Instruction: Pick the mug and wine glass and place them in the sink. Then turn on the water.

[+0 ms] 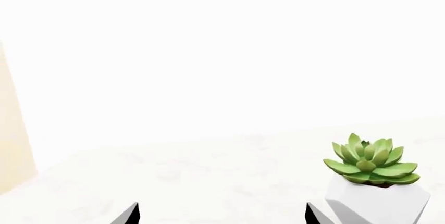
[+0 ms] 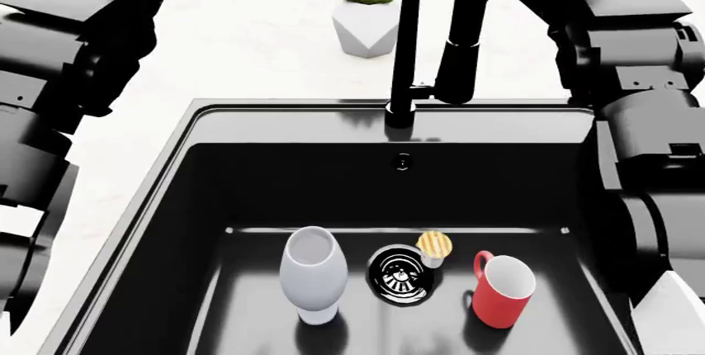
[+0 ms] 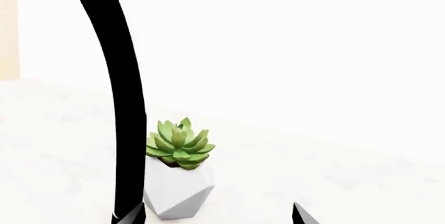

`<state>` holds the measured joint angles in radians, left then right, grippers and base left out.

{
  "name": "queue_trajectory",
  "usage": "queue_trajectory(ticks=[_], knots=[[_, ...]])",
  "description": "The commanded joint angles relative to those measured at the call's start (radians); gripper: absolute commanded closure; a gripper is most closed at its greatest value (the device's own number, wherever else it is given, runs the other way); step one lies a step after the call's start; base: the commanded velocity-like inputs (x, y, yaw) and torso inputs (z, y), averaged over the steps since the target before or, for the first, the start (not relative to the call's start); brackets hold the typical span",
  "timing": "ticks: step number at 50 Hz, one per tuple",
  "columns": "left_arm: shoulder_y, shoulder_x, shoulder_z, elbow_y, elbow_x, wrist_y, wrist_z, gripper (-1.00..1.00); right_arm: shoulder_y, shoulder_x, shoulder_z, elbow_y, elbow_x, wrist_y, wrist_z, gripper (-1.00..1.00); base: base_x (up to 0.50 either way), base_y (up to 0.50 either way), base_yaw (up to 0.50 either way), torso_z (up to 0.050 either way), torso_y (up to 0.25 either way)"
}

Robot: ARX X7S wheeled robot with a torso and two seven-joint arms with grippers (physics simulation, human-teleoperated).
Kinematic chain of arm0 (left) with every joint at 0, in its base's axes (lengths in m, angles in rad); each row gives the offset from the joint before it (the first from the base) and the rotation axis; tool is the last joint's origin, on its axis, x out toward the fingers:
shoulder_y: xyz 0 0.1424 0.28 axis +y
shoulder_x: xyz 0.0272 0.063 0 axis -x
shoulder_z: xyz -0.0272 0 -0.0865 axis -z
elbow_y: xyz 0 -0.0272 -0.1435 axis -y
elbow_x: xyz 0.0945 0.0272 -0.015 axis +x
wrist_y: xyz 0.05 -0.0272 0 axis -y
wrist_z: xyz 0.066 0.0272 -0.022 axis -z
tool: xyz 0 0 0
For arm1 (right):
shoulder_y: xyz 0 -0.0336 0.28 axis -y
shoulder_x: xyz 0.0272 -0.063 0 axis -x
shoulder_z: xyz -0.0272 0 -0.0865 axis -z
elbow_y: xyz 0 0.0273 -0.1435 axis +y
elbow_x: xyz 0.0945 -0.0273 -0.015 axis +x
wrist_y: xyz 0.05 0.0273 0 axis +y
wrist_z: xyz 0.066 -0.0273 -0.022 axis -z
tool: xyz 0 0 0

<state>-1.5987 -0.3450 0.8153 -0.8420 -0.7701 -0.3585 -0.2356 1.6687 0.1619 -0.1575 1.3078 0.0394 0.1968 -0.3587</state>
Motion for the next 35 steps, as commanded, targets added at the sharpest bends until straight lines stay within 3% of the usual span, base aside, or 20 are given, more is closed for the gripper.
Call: queue_trajectory(ticks=[1, 23, 35], knots=[[-0.001, 0.001, 0.002, -0.003, 0.005, 0.006, 0.004, -1.00, 0.015, -0.006, 0.017, 0.001, -0.025, 0.003, -0.002, -1.00, 0.00, 0.00, 0.00, 0.000, 0.000], [0.007, -0.007, 0.014, 0.019, 0.012, -0.008, 0.012, -1.00, 0.002, -0.008, 0.026, 0.001, -0.033, 0.001, -0.005, -1.00, 0.00, 0.00, 0.00, 0.000, 0.000], [0.010, -0.010, 0.018, 0.027, 0.014, -0.011, 0.014, -1.00, 0.003, -0.009, 0.029, 0.001, -0.034, 0.004, -0.008, -1.00, 0.00, 0.00, 0.00, 0.000, -0.117]])
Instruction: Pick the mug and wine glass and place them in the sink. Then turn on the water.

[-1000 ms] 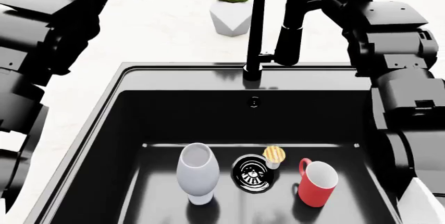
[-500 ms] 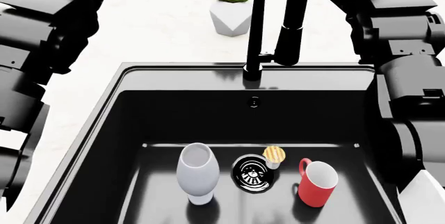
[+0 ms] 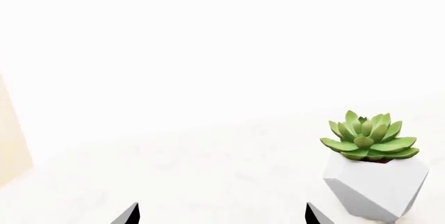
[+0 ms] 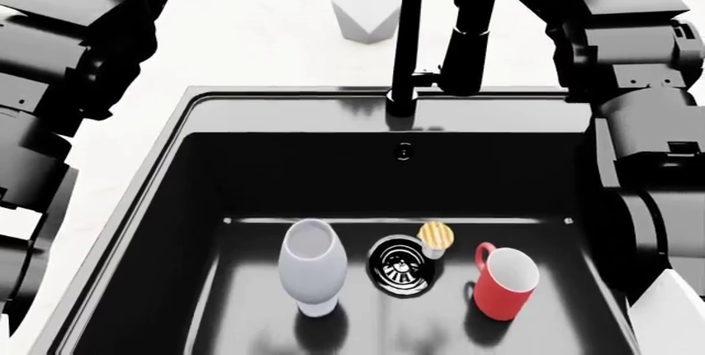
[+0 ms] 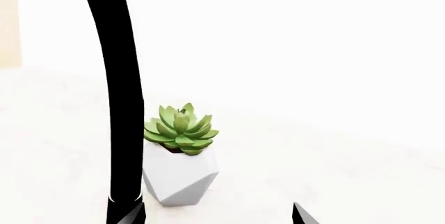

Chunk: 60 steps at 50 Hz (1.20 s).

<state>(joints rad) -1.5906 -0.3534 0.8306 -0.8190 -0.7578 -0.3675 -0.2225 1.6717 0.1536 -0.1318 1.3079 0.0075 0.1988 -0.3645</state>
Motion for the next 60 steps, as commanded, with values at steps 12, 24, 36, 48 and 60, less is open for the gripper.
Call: queue_trajectory(ticks=[12, 24, 36, 48, 60], knots=[[0.001, 0.000, 0.005, -0.001, 0.008, 0.004, 0.004, -1.00, -0.002, -0.002, 0.007, 0.001, -0.002, 0.003, -0.003, -1.00, 0.00, 0.00, 0.00, 0.000, -0.130], [0.001, 0.000, 0.005, -0.002, 0.012, 0.007, 0.003, -1.00, -0.004, -0.007, 0.007, 0.001, -0.004, 0.004, -0.005, -1.00, 0.00, 0.00, 0.00, 0.000, -0.129], [0.001, 0.001, 0.007, -0.004, 0.016, 0.008, 0.006, -1.00, -0.008, -0.006, 0.011, 0.001, -0.003, 0.003, -0.005, -1.00, 0.00, 0.00, 0.00, 0.000, -0.129], [0.002, 0.000, 0.005, 0.001, 0.015, 0.007, 0.005, -1.00, -0.009, -0.008, 0.012, 0.001, -0.004, 0.004, -0.006, -1.00, 0.00, 0.00, 0.00, 0.000, -0.124], [0.000, 0.002, -0.004, -0.003, 0.011, 0.012, 0.003, -1.00, -0.011, -0.007, 0.014, 0.001, -0.004, 0.003, -0.005, -1.00, 0.00, 0.00, 0.00, 0.000, -0.048]])
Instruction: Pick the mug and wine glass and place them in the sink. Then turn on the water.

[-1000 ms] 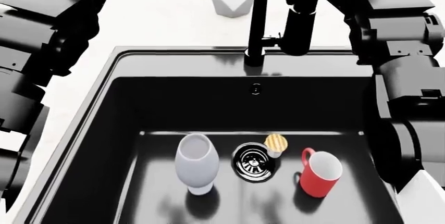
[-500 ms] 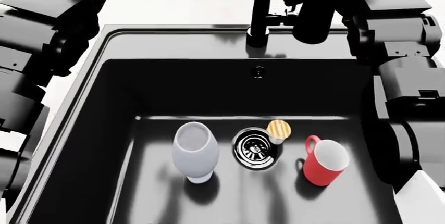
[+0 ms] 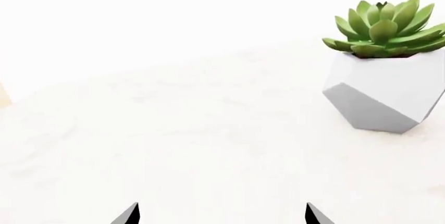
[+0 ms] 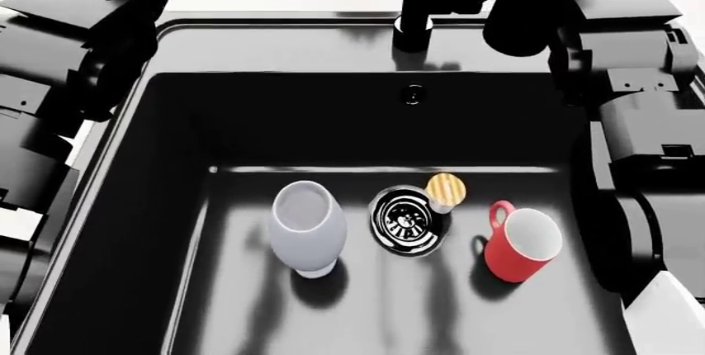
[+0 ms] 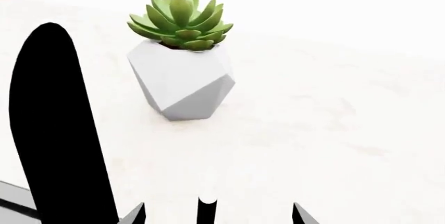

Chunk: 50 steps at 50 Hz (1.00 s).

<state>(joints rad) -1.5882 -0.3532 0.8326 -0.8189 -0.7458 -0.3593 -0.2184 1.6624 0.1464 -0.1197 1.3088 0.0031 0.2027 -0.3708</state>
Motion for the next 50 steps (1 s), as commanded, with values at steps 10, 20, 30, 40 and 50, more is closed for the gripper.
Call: queue_trajectory(ticks=[10, 20, 30, 40, 50], knots=[[-0.005, 0.005, -0.007, -0.013, 0.001, 0.007, -0.001, -1.00, -0.015, 0.007, 0.009, 0.000, 0.001, 0.023, 0.031, -1.00, 0.00, 0.00, 0.00, 0.000, 0.000], [-0.006, 0.006, -0.009, -0.014, 0.002, 0.009, -0.002, -1.00, -0.013, 0.015, 0.021, 0.000, 0.002, 0.041, 0.061, -1.00, 0.00, 0.00, 0.00, 0.000, 0.000], [-0.006, 0.006, -0.009, -0.013, 0.004, 0.011, -0.002, -1.00, -0.018, 0.021, 0.028, 0.000, 0.001, 0.040, 0.074, -1.00, 0.00, 0.00, 0.00, 0.000, 0.000], [-0.005, 0.005, -0.008, -0.014, 0.007, 0.011, -0.002, -1.00, -0.027, 0.036, 0.036, 0.000, 0.001, 0.037, 0.088, -1.00, 0.00, 0.00, 0.00, 0.000, 0.000], [-0.006, 0.007, -0.007, -0.016, 0.010, 0.015, -0.001, -1.00, -0.021, 0.057, 0.040, 0.000, -0.001, 0.043, 0.095, -1.00, 0.00, 0.00, 0.00, 0.000, 0.000]])
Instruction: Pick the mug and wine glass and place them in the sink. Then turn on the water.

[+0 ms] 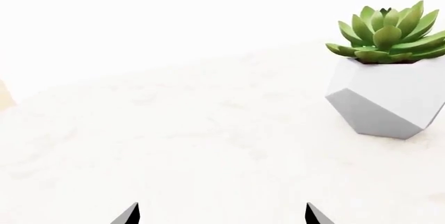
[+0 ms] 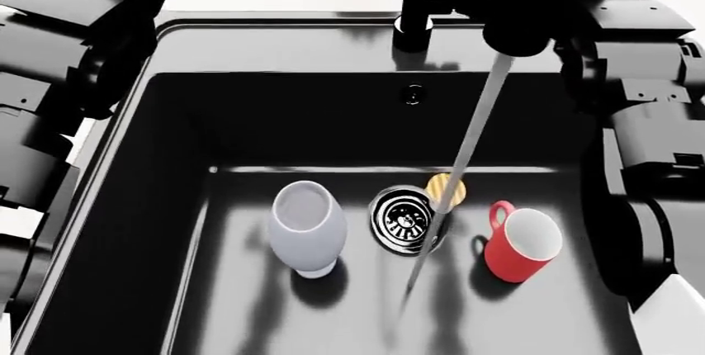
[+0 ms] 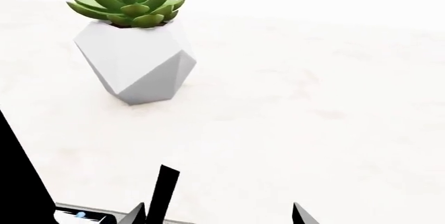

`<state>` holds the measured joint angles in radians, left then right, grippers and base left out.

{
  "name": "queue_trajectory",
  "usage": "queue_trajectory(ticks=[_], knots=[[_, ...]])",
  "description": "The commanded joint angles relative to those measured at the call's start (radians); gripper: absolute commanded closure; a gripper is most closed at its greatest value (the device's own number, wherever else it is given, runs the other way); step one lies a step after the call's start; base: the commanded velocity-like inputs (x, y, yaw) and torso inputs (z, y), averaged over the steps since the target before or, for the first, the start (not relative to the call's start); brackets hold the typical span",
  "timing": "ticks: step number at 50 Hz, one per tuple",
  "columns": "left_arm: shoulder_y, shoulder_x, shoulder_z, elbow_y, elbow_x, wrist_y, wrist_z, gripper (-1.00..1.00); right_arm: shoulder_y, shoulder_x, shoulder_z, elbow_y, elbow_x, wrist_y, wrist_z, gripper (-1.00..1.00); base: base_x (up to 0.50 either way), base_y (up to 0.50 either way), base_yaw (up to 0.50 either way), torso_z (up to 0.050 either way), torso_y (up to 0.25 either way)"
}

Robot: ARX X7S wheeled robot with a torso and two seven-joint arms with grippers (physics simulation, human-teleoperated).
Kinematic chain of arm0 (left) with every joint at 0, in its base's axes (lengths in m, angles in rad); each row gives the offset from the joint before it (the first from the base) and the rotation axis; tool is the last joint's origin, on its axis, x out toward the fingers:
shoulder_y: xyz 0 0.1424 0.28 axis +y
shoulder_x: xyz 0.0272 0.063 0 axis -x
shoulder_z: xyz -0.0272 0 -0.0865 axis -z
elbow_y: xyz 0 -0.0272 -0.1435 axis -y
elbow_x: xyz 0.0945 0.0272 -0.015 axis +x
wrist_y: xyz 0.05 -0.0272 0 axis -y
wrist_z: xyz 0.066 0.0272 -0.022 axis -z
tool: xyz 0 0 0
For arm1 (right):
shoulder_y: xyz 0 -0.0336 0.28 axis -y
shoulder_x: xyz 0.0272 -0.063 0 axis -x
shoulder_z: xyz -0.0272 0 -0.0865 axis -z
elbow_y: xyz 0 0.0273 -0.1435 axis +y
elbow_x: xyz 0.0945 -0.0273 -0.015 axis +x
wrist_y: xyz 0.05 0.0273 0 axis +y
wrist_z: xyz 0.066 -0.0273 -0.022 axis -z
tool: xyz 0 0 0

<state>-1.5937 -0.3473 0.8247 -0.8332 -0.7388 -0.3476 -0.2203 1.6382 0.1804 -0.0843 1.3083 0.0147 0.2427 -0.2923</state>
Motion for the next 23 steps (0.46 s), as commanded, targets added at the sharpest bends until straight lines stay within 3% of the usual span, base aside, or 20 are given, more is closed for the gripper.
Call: queue_trajectory(ticks=[1, 23], knots=[[0.000, 0.001, 0.001, -0.001, 0.004, 0.004, 0.001, -1.00, 0.004, 0.025, 0.005, 0.000, -0.013, 0.003, 0.017, -1.00, 0.00, 0.00, 0.00, 0.000, 0.000], [-0.001, 0.002, -0.002, -0.003, 0.008, 0.013, 0.003, -1.00, 0.035, 0.027, -0.005, 0.000, -0.020, 0.016, 0.015, -1.00, 0.00, 0.00, 0.00, 0.000, 0.000]])
